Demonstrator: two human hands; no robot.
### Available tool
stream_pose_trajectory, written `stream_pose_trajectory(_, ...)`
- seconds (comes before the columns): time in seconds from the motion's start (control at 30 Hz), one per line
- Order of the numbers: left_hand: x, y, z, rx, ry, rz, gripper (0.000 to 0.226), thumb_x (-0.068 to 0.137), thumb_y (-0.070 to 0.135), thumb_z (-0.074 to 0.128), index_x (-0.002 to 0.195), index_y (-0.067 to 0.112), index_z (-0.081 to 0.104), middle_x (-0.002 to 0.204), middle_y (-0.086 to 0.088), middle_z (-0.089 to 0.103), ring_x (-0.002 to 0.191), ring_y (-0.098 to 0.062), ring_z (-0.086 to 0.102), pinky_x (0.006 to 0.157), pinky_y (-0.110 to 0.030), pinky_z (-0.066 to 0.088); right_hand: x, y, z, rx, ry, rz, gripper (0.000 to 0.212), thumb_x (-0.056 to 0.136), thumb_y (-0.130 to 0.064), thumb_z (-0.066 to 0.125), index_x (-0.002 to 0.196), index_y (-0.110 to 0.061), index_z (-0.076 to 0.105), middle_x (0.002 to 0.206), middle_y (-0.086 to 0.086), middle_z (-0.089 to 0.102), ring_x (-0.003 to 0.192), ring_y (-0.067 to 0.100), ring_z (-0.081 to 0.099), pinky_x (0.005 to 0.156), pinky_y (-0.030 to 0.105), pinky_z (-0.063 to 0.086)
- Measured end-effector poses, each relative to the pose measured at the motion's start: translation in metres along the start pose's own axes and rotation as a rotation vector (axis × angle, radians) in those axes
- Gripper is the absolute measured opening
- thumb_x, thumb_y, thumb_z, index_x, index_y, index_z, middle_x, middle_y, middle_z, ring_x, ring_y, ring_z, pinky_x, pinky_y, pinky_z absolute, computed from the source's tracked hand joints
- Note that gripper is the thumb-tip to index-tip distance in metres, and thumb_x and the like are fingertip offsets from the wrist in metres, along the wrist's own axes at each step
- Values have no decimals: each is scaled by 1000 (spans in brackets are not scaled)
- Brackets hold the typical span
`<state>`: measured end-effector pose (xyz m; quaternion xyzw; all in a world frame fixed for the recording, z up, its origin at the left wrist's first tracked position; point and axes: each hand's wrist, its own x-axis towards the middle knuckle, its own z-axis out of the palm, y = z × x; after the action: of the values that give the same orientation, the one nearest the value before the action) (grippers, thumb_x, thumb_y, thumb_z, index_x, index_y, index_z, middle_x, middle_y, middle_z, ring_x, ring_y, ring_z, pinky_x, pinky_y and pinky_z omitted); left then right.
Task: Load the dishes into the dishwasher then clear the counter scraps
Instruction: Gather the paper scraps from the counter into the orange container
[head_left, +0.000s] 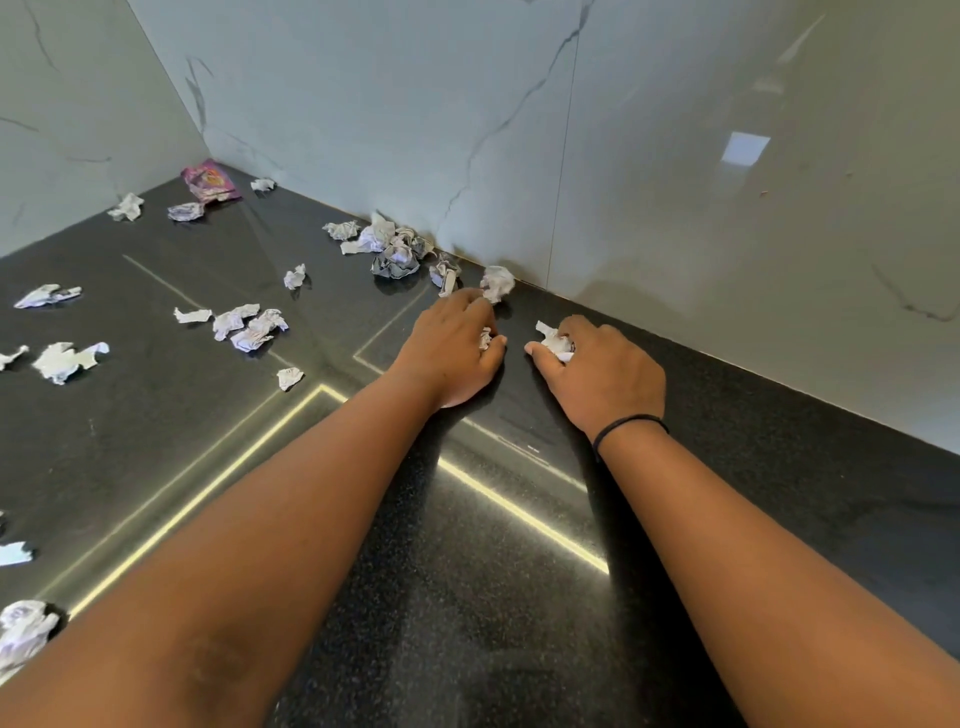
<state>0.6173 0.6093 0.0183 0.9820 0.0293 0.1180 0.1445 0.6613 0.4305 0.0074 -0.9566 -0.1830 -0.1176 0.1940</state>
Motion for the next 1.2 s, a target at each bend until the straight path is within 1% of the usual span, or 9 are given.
stream_pose_trajectory(0.1, -1, 2, -1, -1, 50, -5, 22, 91, 31, 53, 100, 11, 56, 111, -9, 52, 101, -30, 50, 84, -41, 41, -1, -1, -1, -9, 10, 1, 44, 83, -70, 45, 97, -29, 55, 83, 0, 54, 70, 24, 55, 54, 27, 34)
stream_pose_trajectory(0.3, -7, 5, -1, 29, 54, 44, 21, 94, 32, 49, 96, 11, 50, 96, -9, 55, 94, -31, 49, 81, -40, 41, -2, -2, -2, 13, 17, -5, 27, 84, -52, 52, 86, -26, 52, 92, 1, 45, 63, 22, 47, 53, 25, 32)
stream_pose_trajectory(0.4, -14, 9, -2, -36, 87, -27, 29, 92, 37, 51, 115, 18, 46, 88, -5, 60, 83, -27, 54, 64, -35, 42, -1, 0, -2, 32, -6, -29, 18, 84, -41, 53, 79, -26, 45, 90, -1, 47, 64, 23, 49, 54, 25, 30)
stream_pose_trajectory(0.5, -21, 18, -4, 49, 47, -165, 47, 93, 40, 47, 137, 23, 38, 85, -5, 61, 76, -27, 56, 64, -35, 44, -4, 1, -3, 85, -2, -52, 16, 81, -31, 57, 89, -24, 44, 86, 0, 53, 67, 25, 51, 55, 28, 32)
stream_pose_trajectory(0.6, -36, 30, -1, 118, 33, -197, 37, 95, 46, 43, 112, 18, 58, 100, -11, 64, 93, -35, 57, 71, -37, 43, -12, 0, -10, 77, -24, -77, 28, 82, -29, 56, 109, -26, 52, 97, 0, 58, 79, 27, 58, 60, 29, 37)
stream_pose_trajectory(0.7, -62, 44, 0, 65, 79, -194, 40, 94, 54, 44, 99, 17, 58, 98, -8, 63, 92, -34, 56, 70, -38, 44, -30, -1, -18, -13, -37, -85, 15, 85, -38, 56, 92, -25, 61, 92, 4, 55, 77, 30, 59, 57, 28, 34)
stream_pose_trajectory(0.83, -102, 52, -6, -5, 106, -234, 44, 89, 63, 44, 84, 21, 54, 91, -3, 60, 87, -29, 58, 61, -32, 36, -69, -1, -34, -74, -37, -110, 32, 84, -54, 58, 76, -22, 57, 83, 5, 55, 68, 30, 58, 54, 28, 33)
stream_pose_trajectory(0.93, -133, 57, -13, -43, 79, -223, 42, 85, 65, 49, 71, 26, 43, 82, 1, 59, 81, -25, 59, 59, -29, 33, -99, -3, -47, -87, -46, -66, 34, 85, -53, 58, 77, -20, 61, 83, 6, 56, 69, 32, 59, 54, 27, 33)
stream_pose_trajectory(1.2, -213, 62, -31, -53, -13, -168, 30, 88, 44, 48, 68, 22, 43, 80, -1, 61, 79, -26, 59, 61, -27, 31, -170, -21, -68, -121, -170, 39, 36, 93, -46, 43, 81, -21, 66, 83, 0, 55, 80, 27, 62, 64, 29, 44)
